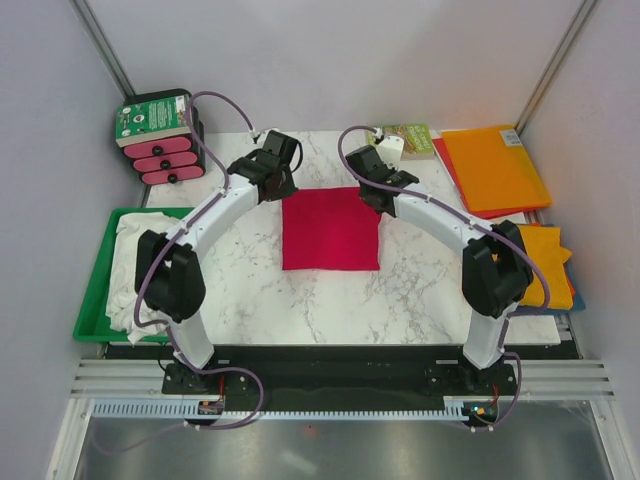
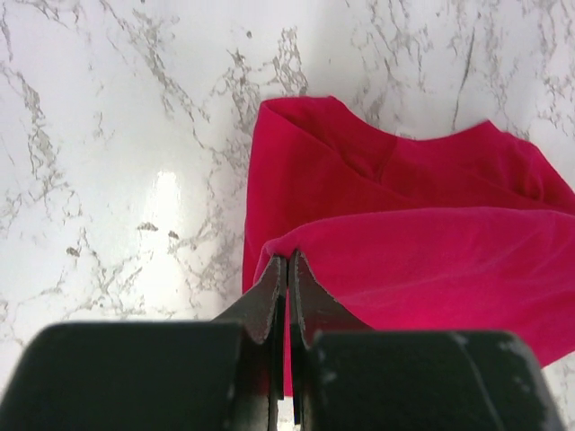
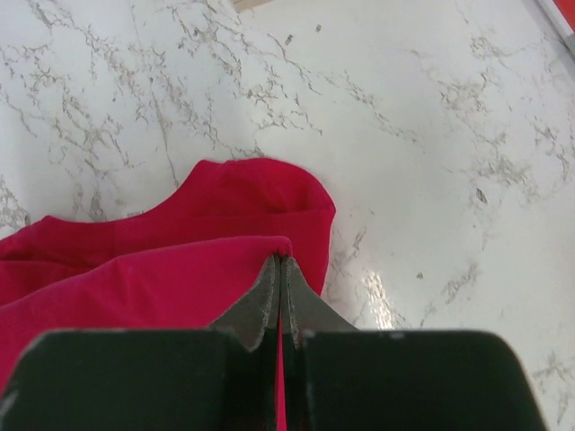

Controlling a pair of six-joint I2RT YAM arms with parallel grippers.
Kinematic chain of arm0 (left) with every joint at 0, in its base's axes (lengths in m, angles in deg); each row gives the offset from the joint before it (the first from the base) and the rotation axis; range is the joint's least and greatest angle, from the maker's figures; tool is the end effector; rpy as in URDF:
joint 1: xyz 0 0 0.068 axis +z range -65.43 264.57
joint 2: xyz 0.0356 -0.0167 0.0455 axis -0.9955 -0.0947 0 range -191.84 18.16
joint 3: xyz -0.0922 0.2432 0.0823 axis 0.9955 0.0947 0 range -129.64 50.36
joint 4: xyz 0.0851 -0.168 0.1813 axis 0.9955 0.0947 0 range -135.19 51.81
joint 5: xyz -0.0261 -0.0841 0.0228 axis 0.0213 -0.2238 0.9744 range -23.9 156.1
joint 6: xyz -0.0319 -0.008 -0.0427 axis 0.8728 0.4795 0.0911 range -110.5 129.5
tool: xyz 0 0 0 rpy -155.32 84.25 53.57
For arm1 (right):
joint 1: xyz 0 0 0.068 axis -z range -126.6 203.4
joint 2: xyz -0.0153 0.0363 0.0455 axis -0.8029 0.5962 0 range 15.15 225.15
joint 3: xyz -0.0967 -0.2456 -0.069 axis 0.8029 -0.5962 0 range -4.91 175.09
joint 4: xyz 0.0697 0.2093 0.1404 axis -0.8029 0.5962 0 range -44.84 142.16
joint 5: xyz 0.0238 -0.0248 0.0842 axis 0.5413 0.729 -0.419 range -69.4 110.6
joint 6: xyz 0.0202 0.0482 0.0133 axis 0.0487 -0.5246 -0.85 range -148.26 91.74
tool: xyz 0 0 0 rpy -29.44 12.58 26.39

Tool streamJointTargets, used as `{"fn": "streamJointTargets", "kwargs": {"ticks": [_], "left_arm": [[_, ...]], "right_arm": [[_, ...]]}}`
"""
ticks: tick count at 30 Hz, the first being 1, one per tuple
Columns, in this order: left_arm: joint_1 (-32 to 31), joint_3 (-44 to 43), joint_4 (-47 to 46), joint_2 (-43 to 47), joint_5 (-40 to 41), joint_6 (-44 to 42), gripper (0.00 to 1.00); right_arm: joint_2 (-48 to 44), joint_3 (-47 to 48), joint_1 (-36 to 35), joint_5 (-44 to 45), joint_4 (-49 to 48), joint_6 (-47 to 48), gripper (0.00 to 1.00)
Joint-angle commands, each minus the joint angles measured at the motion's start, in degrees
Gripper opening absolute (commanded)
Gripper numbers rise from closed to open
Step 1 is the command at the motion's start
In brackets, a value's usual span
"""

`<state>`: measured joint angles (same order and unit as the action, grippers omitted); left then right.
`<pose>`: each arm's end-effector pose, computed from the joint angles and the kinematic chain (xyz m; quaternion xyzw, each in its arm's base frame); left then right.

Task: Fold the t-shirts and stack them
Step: Fold the long partially folded tshirt into a neat square

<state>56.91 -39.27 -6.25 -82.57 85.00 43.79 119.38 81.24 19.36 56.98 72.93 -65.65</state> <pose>0.3510 -0.1710 0.3020 -0.1096 0.9223 -0.0412 0.3684 0.3499 0.2110 0.2767 0.1430 0.8766 -0.0264 0.4588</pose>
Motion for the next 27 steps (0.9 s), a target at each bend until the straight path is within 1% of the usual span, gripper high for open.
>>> {"fn": "streamJointTargets", "kwargs": {"ticks": [1,5,9,13,17,18,19,20,21,22,23,24,25,26,27], "left_arm": [[2.17,-4.76,-0.71,-4.81,-0.61,-2.55,0.02],[3.58,-8.27,-0.71,-9.56,-1.75,-2.03,0.02],[4.46,-12.06,-0.71,-13.87,-2.02,-2.46,0.02],[4.98,-17.93,-0.62,-18.18,-2.28,-2.99,0.02],[5.6,-23.48,0.0,-23.01,-3.25,-2.91,0.02],[5.69,-24.62,0.08,-24.76,-3.25,-2.91,0.03],[5.69,-26.63,0.17,-25.39,-3.25,-2.82,0.09],[5.69,-27.35,0.09,-25.66,-2.38,-2.56,0.16],[5.69,-27.62,0.09,-25.22,-1.59,-1.86,0.35],[5.6,-27.19,-0.09,-24.52,-0.88,-0.55,0.43],[5.6,-26.75,-0.44,-23.47,0.25,-0.01,0.56],[5.51,-25.0,-0.88,-21.46,0.87,0.43,0.62],[5.51,-23.94,-1.23,-20.31,1.4,1.13,0.68],[5.51,-22.8,-1.58,-19.17,2.19,1.57,0.78],[5.42,-20.0,-1.93,-18.11,2.29,2.01,0.81]], "right_arm": [[4.66,5.25,2.22,-2.01,-2.19,2.4,0.0],[10.1,8.59,3.72,-2.98,-2.98,2.84,0.0],[13.37,10.62,4.77,-3.42,-3.77,3.63,0.0],[17.31,12.81,5.83,-4.3,-4.92,3.99,0.0],[21.36,17.72,6.71,-4.83,-5.44,5.13,0.0],[22.07,18.52,6.71,-5.96,-5.71,6.26,0.0],[22.94,19.4,6.71,-6.23,-5.97,6.62,0.06],[22.87,19.76,6.71,-6.93,-7.45,7.06,0.18],[22.43,19.24,6.71,-7.81,-8.42,7.5,0.35],[20.69,18.54,6.53,-7.9,-9.3,7.59,0.43],[19.45,16.09,6.53,-7.99,-11.05,7.68,0.53],[18.22,14.94,6.27,-7.99,-11.42,7.85,0.71],[15.86,13.88,6.01,-7.73,-11.51,8.03,0.78],[14.53,11.26,5.74,-7.47,-11.77,8.2,0.82],[13.21,9.84,5.13,-7.12,-11.77,8.29,0.87]]}}
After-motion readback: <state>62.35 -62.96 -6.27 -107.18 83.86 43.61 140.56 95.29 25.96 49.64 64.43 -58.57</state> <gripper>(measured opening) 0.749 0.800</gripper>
